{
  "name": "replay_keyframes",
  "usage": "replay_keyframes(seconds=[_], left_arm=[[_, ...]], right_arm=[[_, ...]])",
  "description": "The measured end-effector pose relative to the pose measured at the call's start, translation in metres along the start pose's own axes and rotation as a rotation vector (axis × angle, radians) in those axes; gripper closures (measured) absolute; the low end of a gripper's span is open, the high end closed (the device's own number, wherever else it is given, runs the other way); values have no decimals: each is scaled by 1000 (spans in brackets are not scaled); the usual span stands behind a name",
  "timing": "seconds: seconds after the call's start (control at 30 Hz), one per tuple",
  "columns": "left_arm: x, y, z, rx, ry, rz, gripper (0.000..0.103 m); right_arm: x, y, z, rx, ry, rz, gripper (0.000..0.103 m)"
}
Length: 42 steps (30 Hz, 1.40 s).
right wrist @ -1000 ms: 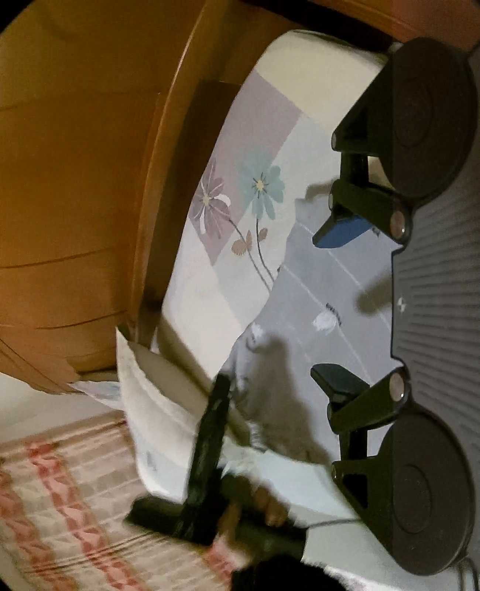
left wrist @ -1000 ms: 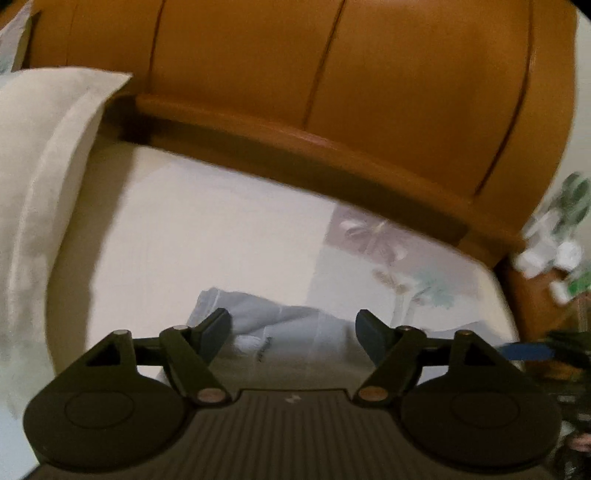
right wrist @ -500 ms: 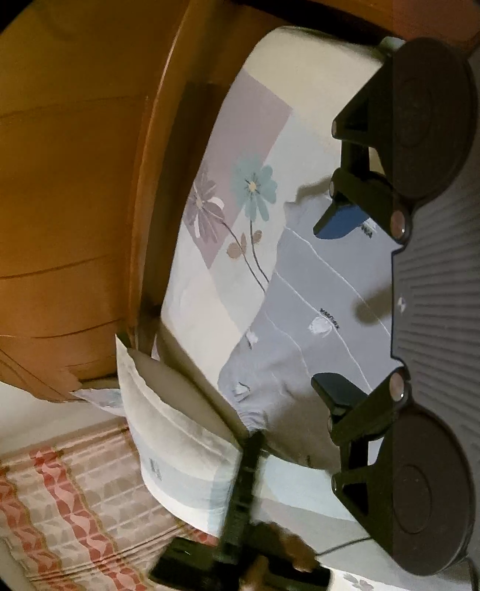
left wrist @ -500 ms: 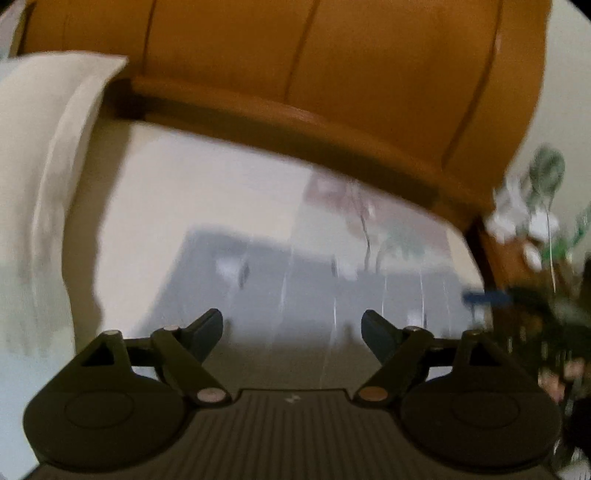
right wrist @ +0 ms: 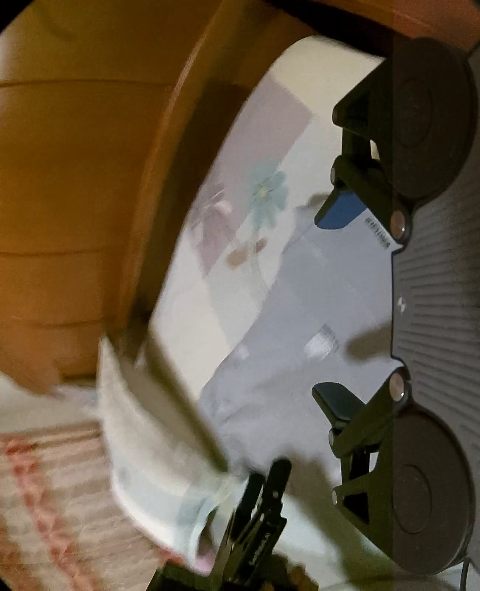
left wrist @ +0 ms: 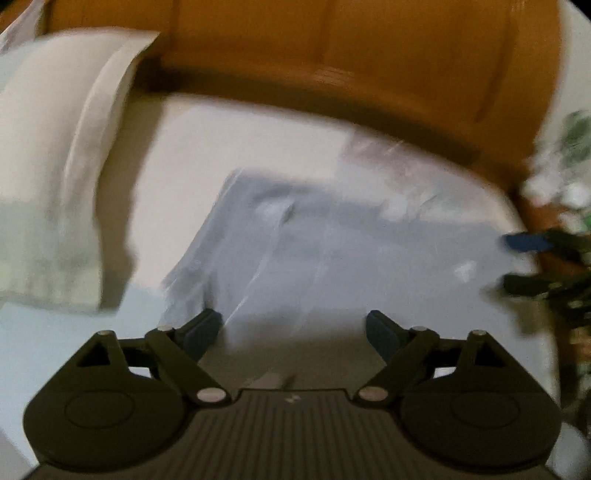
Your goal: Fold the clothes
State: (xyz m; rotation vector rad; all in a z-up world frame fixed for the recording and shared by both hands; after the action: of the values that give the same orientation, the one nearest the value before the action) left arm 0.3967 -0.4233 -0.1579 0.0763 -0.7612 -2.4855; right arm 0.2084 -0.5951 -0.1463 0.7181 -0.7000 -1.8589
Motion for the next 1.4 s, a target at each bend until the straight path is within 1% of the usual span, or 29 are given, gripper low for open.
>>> replay_keyframes(seconds=[0.03, 0.1, 0.17, 0.27, 0.33, 0.47, 0.6, 0.67, 0.77, 0.83, 0.9, 0.97, 1.03, 1.13, 1.2, 1.3, 1.4], left_arm=[[3, -2, 3, 8, 8, -15, 16], [9, -5, 9, 20, 24, -47, 16], [16, -9, 20, 29, 58, -78, 15], [25, -22, 37, 37, 122, -113, 11], [33, -36, 46, 38, 151, -123, 10], [52, -66, 63, 52, 169, -125, 10], [64, -95, 79, 60, 210, -85, 10], [67, -107, 89, 62, 217, -49, 10], [68, -120, 110, 82, 210, 17, 10], [66, -126, 124, 96, 224, 50, 10], [64, -131, 136, 109, 246, 75, 10], [61, -136, 147, 123, 262, 107, 10], [59, -140, 158, 146, 277, 135, 10], [57, -143, 169, 174, 292, 165, 8], [57, -144, 173, 183, 301, 168, 8], [61, -144, 179, 204, 319, 168, 8], [68, -145, 187, 219, 325, 179, 8]], right_arm=[[3, -3, -4, -21, -17, -5, 10], [-1, -2, 6, -13, -9, 0, 10], [-5, -1, 16, -6, -1, 5, 10], [-25, 0, 35, -7, 21, 51, 8], [-38, -5, 48, -20, 29, 62, 6], [-71, -30, 67, -73, 145, 4, 1], [-94, -65, 54, -205, 182, 11, 1], [-96, -73, 55, -230, 169, -10, 1], [-104, -67, 70, -188, 187, -6, 1], [-112, -60, 76, -156, 201, 4, 0], [-118, -60, 75, -158, 224, 4, 0], [-117, -69, 62, -216, 212, -18, 0], [-115, -79, 54, -244, 193, -35, 0], [-119, -75, 63, -232, 201, -31, 0], [-120, -67, 69, -198, 207, -39, 0], [-118, -58, 66, -179, 174, -35, 0], [-114, -62, 56, -212, 133, -50, 0]])
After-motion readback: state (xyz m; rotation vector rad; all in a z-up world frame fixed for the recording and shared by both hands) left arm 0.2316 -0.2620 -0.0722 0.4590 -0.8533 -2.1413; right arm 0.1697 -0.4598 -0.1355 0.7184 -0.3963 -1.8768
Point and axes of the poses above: each gripper's, at about its wrist camera, not at the fingertips, and z roughly against the way its jaws point, x to its right, y to its top, the point moved 9 cm from there along -z, roughly the way its jaws point, and after that the axes turned 3 degrees about -x, right-handed, at the moved point
